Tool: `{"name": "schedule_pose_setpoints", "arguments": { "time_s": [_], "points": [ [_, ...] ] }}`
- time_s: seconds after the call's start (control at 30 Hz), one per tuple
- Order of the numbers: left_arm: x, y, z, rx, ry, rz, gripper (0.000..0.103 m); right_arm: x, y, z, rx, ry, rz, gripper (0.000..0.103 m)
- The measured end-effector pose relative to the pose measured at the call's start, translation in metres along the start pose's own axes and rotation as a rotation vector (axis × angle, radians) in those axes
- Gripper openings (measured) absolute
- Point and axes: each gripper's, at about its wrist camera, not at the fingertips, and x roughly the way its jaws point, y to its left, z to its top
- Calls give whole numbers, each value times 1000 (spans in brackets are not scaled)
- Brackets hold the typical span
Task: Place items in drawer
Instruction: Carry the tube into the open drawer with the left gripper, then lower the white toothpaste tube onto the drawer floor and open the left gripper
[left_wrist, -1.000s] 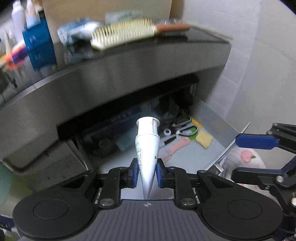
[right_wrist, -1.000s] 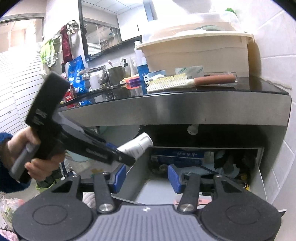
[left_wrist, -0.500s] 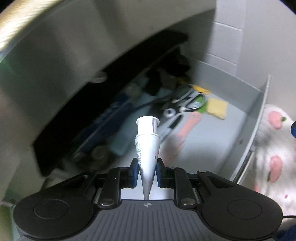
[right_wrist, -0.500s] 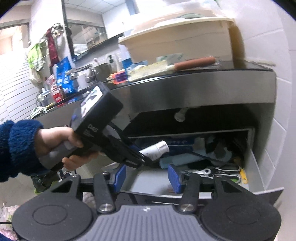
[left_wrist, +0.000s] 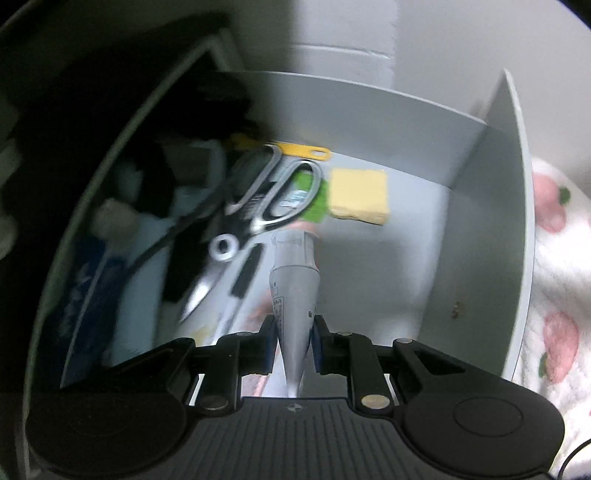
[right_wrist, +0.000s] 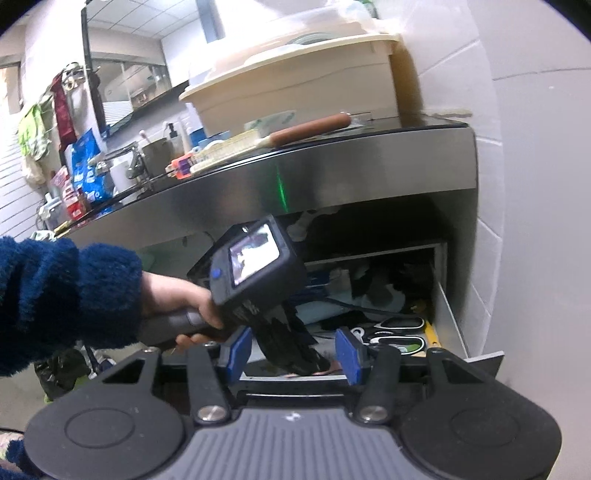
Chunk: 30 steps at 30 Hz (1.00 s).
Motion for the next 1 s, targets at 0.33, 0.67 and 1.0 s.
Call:
{"name": "schedule_pose_setpoints", "arguments": {
  "time_s": [0.33, 0.67, 1.0],
  "points": [
    [23, 0, 14, 22, 26, -123, 19, 1, -9, -5, 29, 7, -9, 50],
    [47, -4, 22, 184, 92, -219, 19, 2, -13, -6, 39, 16, -15, 50],
    [45, -2, 21, 216, 93, -296, 19, 6, -16, -10, 52, 34, -8, 50]
  ]
}}
